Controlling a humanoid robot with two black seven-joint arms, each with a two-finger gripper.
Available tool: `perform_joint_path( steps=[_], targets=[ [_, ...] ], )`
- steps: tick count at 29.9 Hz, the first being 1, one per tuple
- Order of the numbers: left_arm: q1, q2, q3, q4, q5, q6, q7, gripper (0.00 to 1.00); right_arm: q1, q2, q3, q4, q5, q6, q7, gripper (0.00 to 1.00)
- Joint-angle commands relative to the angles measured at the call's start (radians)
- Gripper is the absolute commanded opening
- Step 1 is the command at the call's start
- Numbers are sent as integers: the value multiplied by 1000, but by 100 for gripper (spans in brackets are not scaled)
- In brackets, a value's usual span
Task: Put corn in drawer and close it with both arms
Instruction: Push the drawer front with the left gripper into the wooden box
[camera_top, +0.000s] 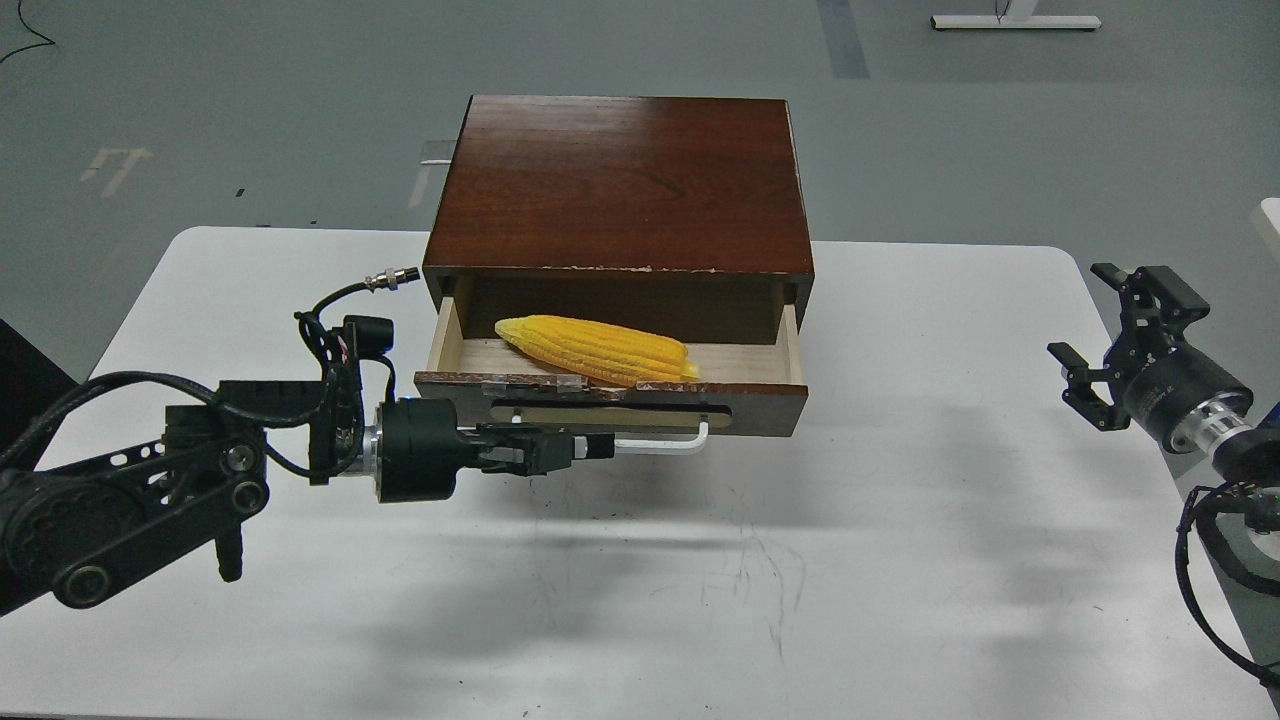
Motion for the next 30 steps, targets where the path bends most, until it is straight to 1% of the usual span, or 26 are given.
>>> perform_joint_path(
  steps=[1,5,12,18,28,30],
  targets=[
    [0,26,-1,-35,0,-4,-2,0,0,0,0,-6,0,1,0,100],
    [2,47,-1,-52,2,-4,-2,0,2,0,0,-10,0,1,0,100],
    [11,47,3,-30,0,-4,-2,0,3,6,0,-12,0,0,0,100],
    [0,30,0,59,-6,-4,-2,0,3,11,-2,-26,0,0,0,100],
    [-8,25,-1,70,-7,-4,-2,0,3,23,-3,-45,-2,1,0,100],
    [-11,5,-1,83,-7,-4,-2,0,3,25,-2,-45,-2,1,0,100]
  ],
)
